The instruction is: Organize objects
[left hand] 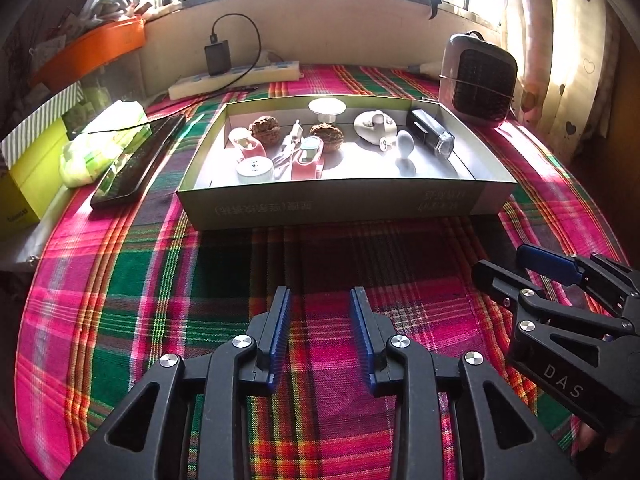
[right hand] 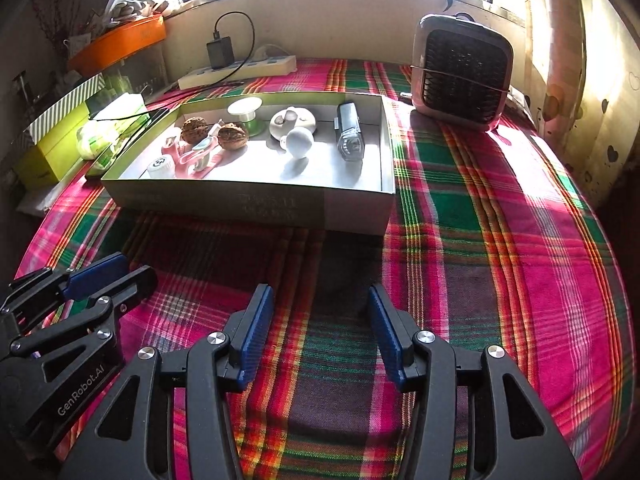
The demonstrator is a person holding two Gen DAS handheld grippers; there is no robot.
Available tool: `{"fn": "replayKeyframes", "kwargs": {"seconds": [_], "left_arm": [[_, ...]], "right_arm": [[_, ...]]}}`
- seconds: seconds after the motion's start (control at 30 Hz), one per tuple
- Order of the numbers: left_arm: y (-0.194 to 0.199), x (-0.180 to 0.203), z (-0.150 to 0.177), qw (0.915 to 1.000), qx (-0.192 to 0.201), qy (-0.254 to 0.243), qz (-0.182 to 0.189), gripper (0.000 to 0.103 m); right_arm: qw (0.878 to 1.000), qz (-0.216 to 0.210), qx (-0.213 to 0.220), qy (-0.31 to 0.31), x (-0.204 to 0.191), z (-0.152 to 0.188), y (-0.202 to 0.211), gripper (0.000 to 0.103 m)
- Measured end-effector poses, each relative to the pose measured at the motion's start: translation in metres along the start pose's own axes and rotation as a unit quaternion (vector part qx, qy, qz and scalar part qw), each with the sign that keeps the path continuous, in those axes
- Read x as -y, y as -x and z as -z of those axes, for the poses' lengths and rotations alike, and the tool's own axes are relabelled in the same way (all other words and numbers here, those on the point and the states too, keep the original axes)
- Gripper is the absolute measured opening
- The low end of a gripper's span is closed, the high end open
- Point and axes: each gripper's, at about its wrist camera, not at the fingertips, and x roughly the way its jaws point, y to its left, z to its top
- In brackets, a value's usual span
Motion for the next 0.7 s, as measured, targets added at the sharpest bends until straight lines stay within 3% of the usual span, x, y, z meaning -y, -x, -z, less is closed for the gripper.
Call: {"fn": "replayKeyframes", "kwargs": {"seconds": [0.7], "left_arm": [[0.0002, 0.0006, -0.0005, 1.0, -0.001, -0.001, -0.002, 0.029]], "right_arm": [[1.0, 0.001, -0.001, 0.003, -0.0003, -0.0005, -0.0005, 0.053]]}}
